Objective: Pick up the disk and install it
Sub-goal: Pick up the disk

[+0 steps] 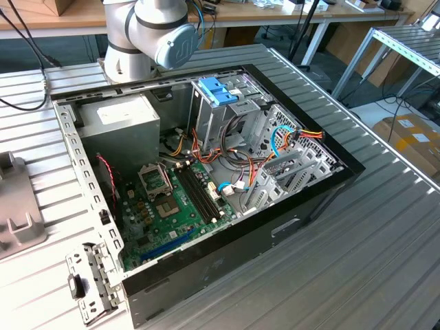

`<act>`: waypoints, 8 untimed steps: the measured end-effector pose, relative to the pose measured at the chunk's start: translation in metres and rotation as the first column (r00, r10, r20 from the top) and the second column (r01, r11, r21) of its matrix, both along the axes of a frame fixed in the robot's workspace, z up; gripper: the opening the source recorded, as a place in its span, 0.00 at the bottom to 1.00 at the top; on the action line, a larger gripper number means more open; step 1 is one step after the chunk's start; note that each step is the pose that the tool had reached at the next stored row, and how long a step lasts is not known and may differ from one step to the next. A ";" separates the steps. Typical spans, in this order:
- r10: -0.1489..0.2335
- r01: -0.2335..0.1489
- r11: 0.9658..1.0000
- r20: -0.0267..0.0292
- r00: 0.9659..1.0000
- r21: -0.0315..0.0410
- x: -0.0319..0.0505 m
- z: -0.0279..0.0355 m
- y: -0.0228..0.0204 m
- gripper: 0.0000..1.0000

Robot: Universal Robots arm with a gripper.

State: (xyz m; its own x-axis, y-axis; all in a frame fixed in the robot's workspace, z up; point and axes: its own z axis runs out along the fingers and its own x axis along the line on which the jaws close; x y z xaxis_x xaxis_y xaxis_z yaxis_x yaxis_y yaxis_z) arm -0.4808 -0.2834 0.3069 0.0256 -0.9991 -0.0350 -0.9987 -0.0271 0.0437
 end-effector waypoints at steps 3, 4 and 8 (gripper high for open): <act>0.000 0.000 1.000 0.000 1.000 0.000 0.0000 0.0007 0.0000 0.37; 0.000 0.000 1.000 0.000 1.000 0.000 0.0000 0.0013 0.0000 0.37; 0.000 0.000 1.000 0.000 1.000 0.000 0.0000 0.0031 0.0000 0.37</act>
